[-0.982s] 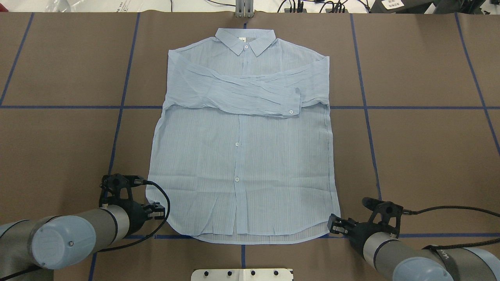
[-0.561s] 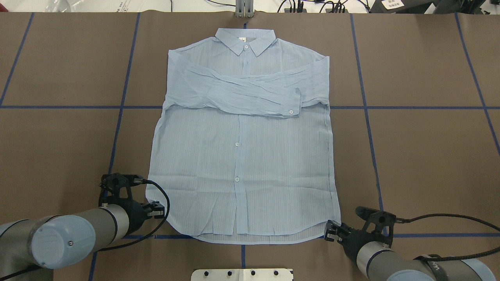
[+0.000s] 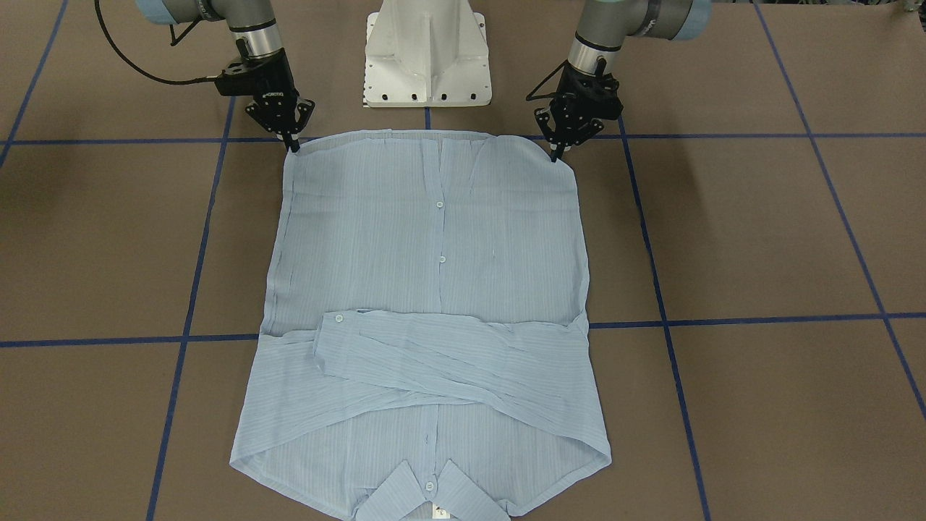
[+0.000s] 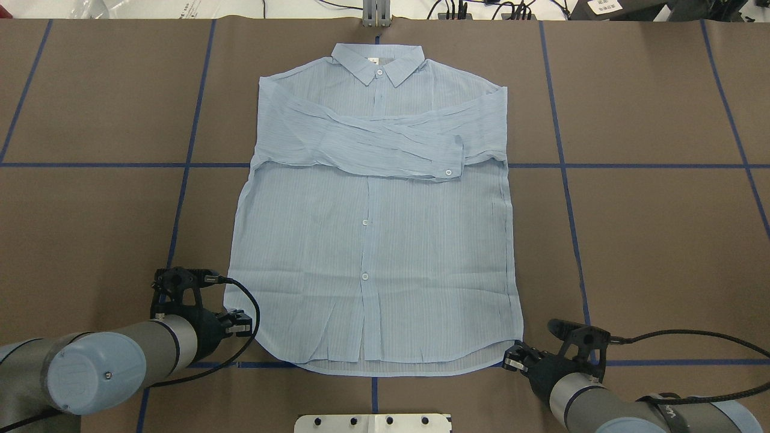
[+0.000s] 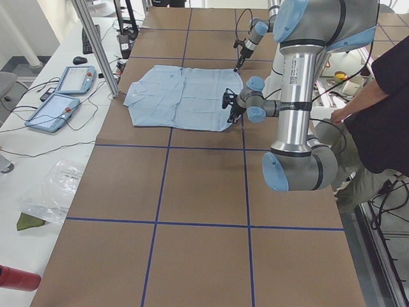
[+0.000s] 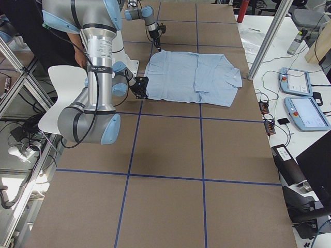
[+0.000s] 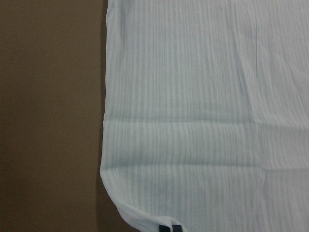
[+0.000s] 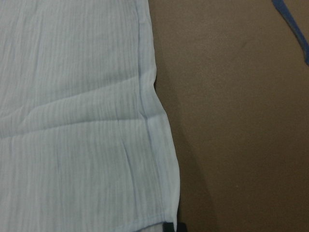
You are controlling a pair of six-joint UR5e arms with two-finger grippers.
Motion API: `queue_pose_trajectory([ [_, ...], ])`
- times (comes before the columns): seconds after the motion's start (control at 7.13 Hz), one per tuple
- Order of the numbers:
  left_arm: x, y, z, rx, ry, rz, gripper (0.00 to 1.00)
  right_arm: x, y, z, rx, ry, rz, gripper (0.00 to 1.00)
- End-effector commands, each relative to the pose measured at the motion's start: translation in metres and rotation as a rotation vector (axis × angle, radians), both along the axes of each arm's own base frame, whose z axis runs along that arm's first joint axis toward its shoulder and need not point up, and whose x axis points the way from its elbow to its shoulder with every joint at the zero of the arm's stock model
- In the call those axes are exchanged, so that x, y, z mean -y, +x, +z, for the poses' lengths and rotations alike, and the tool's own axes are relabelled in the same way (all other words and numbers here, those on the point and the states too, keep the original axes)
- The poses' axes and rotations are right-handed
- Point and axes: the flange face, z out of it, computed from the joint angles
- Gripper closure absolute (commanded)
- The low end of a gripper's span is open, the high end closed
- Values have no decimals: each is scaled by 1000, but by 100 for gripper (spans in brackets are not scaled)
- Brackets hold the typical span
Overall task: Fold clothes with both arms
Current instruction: 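Lift the hem with both grippers and fold it toward the collar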
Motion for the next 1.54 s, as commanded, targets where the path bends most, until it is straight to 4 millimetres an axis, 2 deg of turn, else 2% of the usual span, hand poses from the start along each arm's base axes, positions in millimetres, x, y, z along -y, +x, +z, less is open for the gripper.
queue_pose_trajectory([
  [0.0, 0, 0, 1, 1, 1, -1, 100, 3, 3, -2, 3, 3, 8, 100],
  [0.14, 0, 0, -2, -4, 2, 1, 100, 11, 11, -10, 14, 6, 18, 100],
  [0.28, -4, -16, -26, -51, 11, 14, 100, 13, 32, -26, -9, 4, 19, 100],
  [0.42, -15, -57, -57, -123, 2, 54, 100, 9, 59, -69, 2, -20, -12, 100],
  [0.56, -34, -108, -87, -179, -30, 134, 100, -3, 85, -105, 6, -85, -97, 100],
  [0.7, -54, -156, -123, -217, -63, 220, 100, -36, 125, -154, 22, -114, -219, 100],
  [0.84, -72, -195, -158, -256, -99, 314, 100, -58, 171, -196, 53, -119, -319, 100],
  [0.98, -79, -217, -176, -287, -108, 352, 100, -62, 176, -207, 78, -129, -342, 100],
  [1.12, -73, -205, -165, -254, -116, 332, 100, -50, 177, -204, 68, -126, -301, 100],
  [1.26, -52, -181, -140, -188, -121, 257, 100, -35, 165, -192, 19, -120, -242, 100],
  [1.4, -20, -152, -131, -162, -73, 158, 100, -3, 143, -202, 44, -101, -157, 100],
])
